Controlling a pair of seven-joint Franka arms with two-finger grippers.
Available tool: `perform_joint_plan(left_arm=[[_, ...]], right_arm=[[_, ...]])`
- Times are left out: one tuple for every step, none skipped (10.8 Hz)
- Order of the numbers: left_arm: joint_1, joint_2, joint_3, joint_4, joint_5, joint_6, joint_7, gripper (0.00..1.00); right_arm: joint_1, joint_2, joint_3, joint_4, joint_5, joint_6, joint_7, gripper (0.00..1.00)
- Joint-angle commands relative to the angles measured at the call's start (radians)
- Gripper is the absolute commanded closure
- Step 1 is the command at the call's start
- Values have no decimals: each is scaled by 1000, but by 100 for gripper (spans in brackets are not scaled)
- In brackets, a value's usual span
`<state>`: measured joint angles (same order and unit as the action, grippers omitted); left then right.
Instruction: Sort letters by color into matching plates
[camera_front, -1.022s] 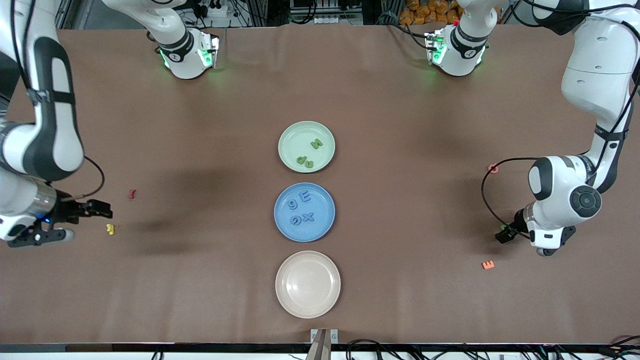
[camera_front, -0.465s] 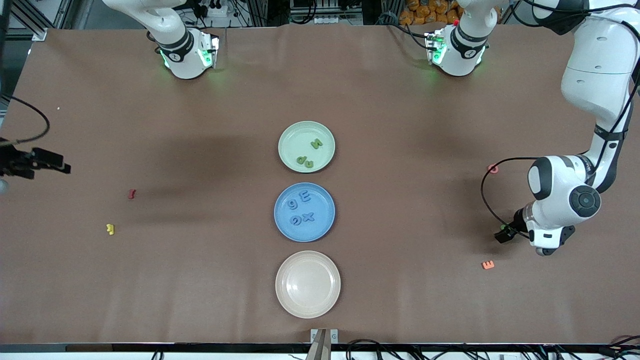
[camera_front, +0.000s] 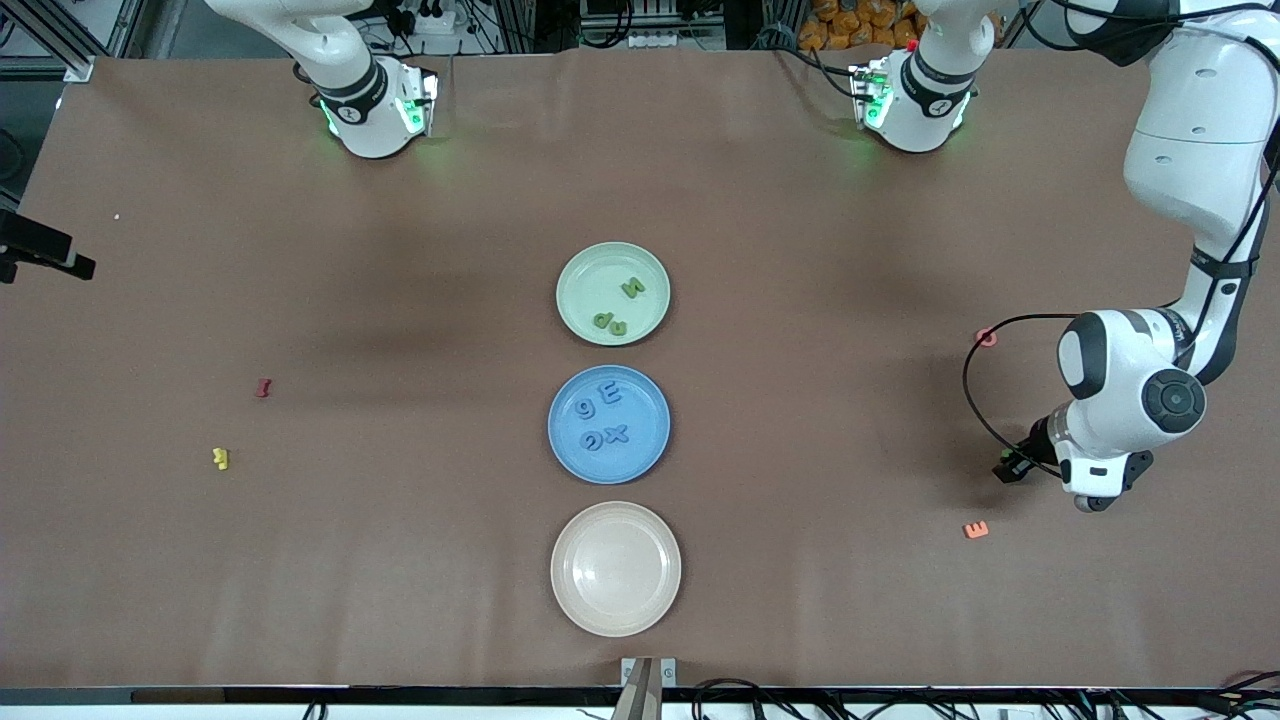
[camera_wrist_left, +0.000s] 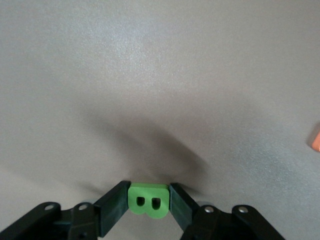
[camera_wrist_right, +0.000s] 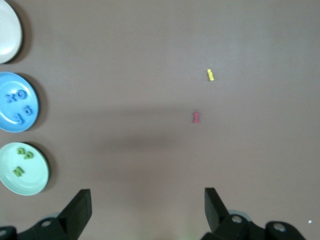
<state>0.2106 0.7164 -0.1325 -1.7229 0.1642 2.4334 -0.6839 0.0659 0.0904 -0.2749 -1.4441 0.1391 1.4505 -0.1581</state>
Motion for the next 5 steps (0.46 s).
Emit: perform_joint_plan(left_arm=[[7, -3, -4, -26, -25, 10, 33, 100], [6, -5, -4, -24, -23, 10, 33, 100], [4, -14, -4, -23, -23, 10, 32, 100], [3, -18, -4, -20, -23, 10, 30, 100], [1, -28, -7, -17, -25, 9, 29, 100]], right_arm=[[1, -9, 72, 1, -24, 23, 153, 0], [18, -15, 79, -12, -50, 42, 179, 0], [32, -18, 79, -44, -79, 79, 184, 0], [43, -20, 79, -67, -88, 111, 186, 0], [45, -17, 79, -62, -93, 117, 193, 0]])
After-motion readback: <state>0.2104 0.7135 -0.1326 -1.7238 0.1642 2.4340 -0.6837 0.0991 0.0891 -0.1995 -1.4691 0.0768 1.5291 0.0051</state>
